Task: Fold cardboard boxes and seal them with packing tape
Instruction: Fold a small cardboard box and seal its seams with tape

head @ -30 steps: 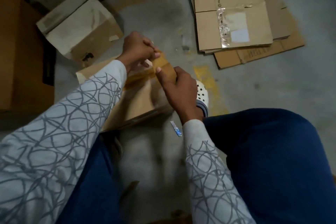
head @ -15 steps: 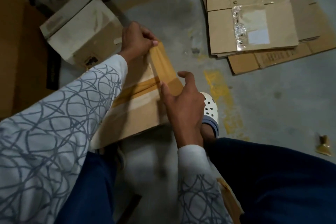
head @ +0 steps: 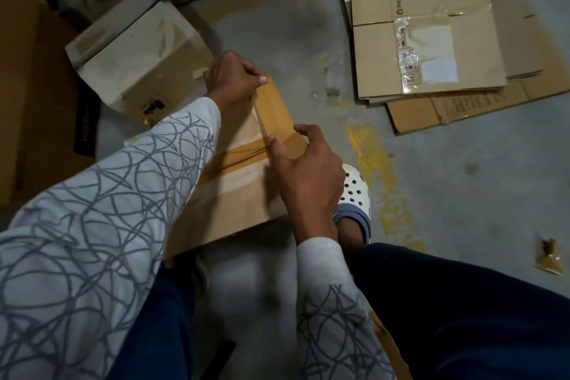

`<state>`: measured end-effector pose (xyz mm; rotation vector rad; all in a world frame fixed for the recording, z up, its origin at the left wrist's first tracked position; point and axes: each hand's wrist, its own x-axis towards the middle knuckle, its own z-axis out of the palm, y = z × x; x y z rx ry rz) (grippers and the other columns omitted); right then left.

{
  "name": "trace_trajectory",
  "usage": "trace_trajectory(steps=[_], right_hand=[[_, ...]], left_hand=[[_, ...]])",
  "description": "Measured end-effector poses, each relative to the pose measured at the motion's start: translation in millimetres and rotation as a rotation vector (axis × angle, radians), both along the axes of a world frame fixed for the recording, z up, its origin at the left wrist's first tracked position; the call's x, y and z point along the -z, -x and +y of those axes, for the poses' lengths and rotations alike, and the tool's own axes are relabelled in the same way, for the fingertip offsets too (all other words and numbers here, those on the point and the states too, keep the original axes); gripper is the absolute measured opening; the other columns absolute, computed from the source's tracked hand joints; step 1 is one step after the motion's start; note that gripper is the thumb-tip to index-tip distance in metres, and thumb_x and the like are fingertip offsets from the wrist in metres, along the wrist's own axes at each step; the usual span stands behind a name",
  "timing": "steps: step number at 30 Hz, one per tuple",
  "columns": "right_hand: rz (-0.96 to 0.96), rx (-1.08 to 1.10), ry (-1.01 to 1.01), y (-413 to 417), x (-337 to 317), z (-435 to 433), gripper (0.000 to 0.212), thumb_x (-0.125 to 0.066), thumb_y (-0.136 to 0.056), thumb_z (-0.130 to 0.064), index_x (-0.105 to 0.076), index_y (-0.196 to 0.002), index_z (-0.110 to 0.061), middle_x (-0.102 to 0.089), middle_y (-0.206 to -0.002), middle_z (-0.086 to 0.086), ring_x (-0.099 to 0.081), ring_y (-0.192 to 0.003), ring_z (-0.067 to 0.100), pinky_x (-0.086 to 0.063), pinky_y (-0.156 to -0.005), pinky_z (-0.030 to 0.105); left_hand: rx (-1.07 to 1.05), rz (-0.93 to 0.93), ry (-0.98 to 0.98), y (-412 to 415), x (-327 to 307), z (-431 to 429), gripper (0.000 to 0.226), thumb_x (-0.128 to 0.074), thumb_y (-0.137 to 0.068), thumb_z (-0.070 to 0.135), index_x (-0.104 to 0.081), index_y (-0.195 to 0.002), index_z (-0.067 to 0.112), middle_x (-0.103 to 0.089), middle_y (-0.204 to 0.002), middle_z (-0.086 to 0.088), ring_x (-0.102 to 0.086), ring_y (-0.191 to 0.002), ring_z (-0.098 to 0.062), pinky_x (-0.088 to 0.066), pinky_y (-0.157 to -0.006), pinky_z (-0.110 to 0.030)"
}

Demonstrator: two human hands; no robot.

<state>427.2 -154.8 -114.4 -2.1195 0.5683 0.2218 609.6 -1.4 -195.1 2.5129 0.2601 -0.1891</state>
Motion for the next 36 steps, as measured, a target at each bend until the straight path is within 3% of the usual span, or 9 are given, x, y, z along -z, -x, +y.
trace_trajectory(steps=[6, 9, 12, 14, 16, 19, 23, 30, 36], right_hand=[[0.000, 0.036, -0.004, 0, 4, -1, 0.045, -0.062, -0.092, -0.055, -0.059, -0.129, -0.031, -0.071, -0.113, 0.002, -0.062, -0.109, 0.029, -0.044, -0.090, 0.040], [-0.028, 0.071, -0.031, -1, 7, 0, 0.044, -0.064, -0.091, -0.054, -0.062, -0.127, -0.030, -0.071, -0.114, 0.002, -0.062, -0.110, 0.028, -0.047, -0.094, 0.042], [-0.056, 0.084, -0.017, -2, 10, 2, 0.043, -0.066, -0.089, -0.054, -0.065, -0.125, -0.030, -0.071, -0.113, 0.003, -0.062, -0.110, 0.028, -0.048, -0.092, 0.043], [-0.054, 0.078, -0.006, -2, 9, 2, 0.044, -0.065, -0.089, -0.055, -0.064, -0.125, -0.031, -0.071, -0.112, 0.003, -0.063, -0.110, 0.028, -0.048, -0.089, 0.041], [-0.034, 0.055, 0.002, 0, 7, 1, 0.044, -0.062, -0.090, -0.058, -0.061, -0.127, -0.033, -0.071, -0.111, 0.002, -0.063, -0.108, 0.028, -0.048, -0.086, 0.040], [0.005, 0.006, 0.005, 3, 4, -1, 0.047, -0.059, -0.091, -0.062, -0.057, -0.130, -0.036, -0.071, -0.111, 0.003, -0.064, -0.107, 0.029, -0.048, -0.085, 0.039], [0.045, -0.059, 0.010, 4, 0, 2, 0.052, -0.060, -0.089, -0.065, -0.057, -0.132, -0.037, -0.071, -0.113, 0.006, -0.064, -0.107, 0.032, -0.051, -0.086, 0.040], [0.130, 0.025, 0.001, 35, 0, -26, 0.042, -0.064, -0.087, -0.060, -0.069, -0.123, -0.038, -0.072, -0.116, -0.002, -0.064, -0.110, 0.024, -0.054, -0.092, 0.039], [0.167, 0.074, 0.037, 77, 5, -21, 0.048, -0.058, -0.091, -0.064, -0.063, -0.130, -0.036, -0.071, -0.111, 0.001, -0.064, -0.103, 0.023, -0.044, -0.076, 0.030]], left_hand=[[-0.111, 0.088, -0.002, -1, 5, 5, 0.064, -0.086, -0.061, 0.058, -0.074, -0.116, 0.028, -0.074, -0.110, 0.012, -0.064, -0.113, -0.012, -0.049, -0.104, -0.037], [-0.121, -0.118, -0.016, 21, 10, 2, 0.029, -0.077, -0.076, 0.050, -0.080, -0.097, 0.031, -0.076, -0.095, 0.015, -0.068, -0.099, -0.010, -0.053, -0.097, -0.038], [-0.150, -0.184, 0.204, 50, 17, -3, 0.028, -0.071, -0.086, 0.045, -0.082, -0.093, 0.021, -0.077, -0.084, 0.008, -0.068, -0.081, -0.001, -0.058, -0.082, -0.033], [-0.163, -0.150, 0.210, 59, 22, -1, 0.035, -0.065, -0.089, 0.050, -0.081, -0.100, 0.021, -0.078, -0.091, 0.006, -0.069, -0.090, -0.004, -0.055, -0.090, -0.034], [-0.114, -0.101, 0.018, 60, 23, 0, 0.043, -0.054, -0.092, 0.058, -0.078, -0.108, 0.026, -0.076, -0.107, 0.004, -0.062, -0.113, -0.017, -0.042, -0.107, -0.039], [-0.047, -0.013, -0.170, 60, 20, -7, 0.051, -0.037, -0.098, 0.062, -0.073, -0.115, 0.029, -0.068, -0.123, -0.002, -0.044, -0.128, -0.026, -0.029, -0.108, -0.044], [-0.001, 0.048, -0.232, 58, 13, -7, 0.052, -0.031, -0.103, 0.058, -0.071, -0.115, 0.028, -0.065, -0.126, -0.003, -0.042, -0.130, -0.029, -0.027, -0.109, -0.046], [0.019, 0.022, -0.234, 59, 13, -4, 0.043, -0.031, -0.103, 0.056, -0.062, -0.086, 0.032, -0.068, -0.113, -0.007, -0.046, -0.125, -0.032, -0.025, -0.111, -0.047], [0.049, -0.010, -0.265, 62, 16, 0, 0.051, -0.026, -0.100, 0.060, -0.065, -0.088, 0.030, -0.070, -0.105, -0.005, -0.049, -0.120, -0.031, -0.025, -0.113, -0.048]])
